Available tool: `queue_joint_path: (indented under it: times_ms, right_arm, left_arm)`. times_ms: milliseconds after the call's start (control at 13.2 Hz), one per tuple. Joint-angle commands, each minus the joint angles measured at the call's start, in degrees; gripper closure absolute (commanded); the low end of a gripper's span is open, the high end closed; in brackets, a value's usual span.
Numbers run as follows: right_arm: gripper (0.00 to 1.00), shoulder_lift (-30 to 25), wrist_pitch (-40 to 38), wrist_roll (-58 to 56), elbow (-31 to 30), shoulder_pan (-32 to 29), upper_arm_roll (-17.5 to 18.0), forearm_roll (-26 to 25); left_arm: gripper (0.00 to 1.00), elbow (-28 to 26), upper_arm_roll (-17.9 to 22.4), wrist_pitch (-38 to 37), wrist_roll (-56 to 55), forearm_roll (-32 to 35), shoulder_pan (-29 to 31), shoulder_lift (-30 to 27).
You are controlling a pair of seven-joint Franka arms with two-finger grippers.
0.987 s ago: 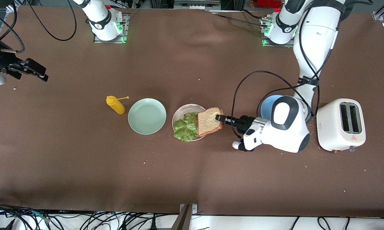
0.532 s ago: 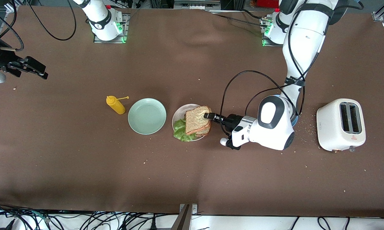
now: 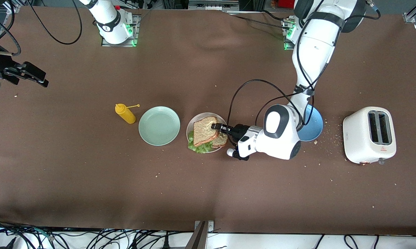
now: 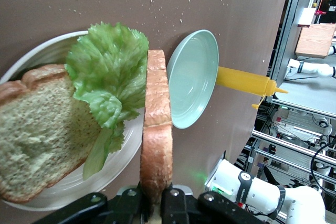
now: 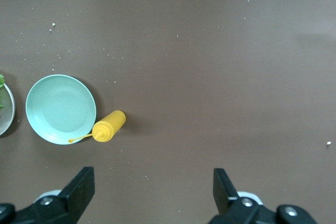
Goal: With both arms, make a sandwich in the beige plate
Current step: 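Lay the toast on the lettuce on the beige plate and open the left gripper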
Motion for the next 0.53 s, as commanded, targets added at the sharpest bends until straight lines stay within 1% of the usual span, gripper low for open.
queue_joint_path:
  times_ms: [0, 152, 228, 304, 456]
  right_arm:
    - [0.00, 1.81, -1.23, 0.40, 2.76, 0.09, -0.15, 1.11]
    - [0.00, 1.73, -1.76, 0.14, 2.76, 0.09, -0.15, 1.02]
    - [0.00, 1.55, -3.25, -0.04, 2.85, 0.09, -0.15, 0.94]
    - [0.00, 1.55, -4.30, -0.04, 2.85, 0.09, -0.15, 0.94]
    - [0.00, 1.55, -4.67, 0.31, 2.85, 0.09, -0.15, 0.94]
  left_arm:
    - [0.84, 0.59, 0.85, 0.60, 1.53, -2.46, -0.34, 1.54]
    - [0.21, 0.42, 1.03, 0.68, 1.18, -2.37, -0.08, 1.81]
    - [0.09, 0.42, 1.38, 0.60, 0.48, -1.94, 0.53, 1.72]
    - [0.05, 0.42, 1.73, 0.60, 0.30, -1.59, 1.50, 1.55]
    - [0.04, 0.51, 2.26, 0.07, -2.23, -1.32, 4.39, 0.93]
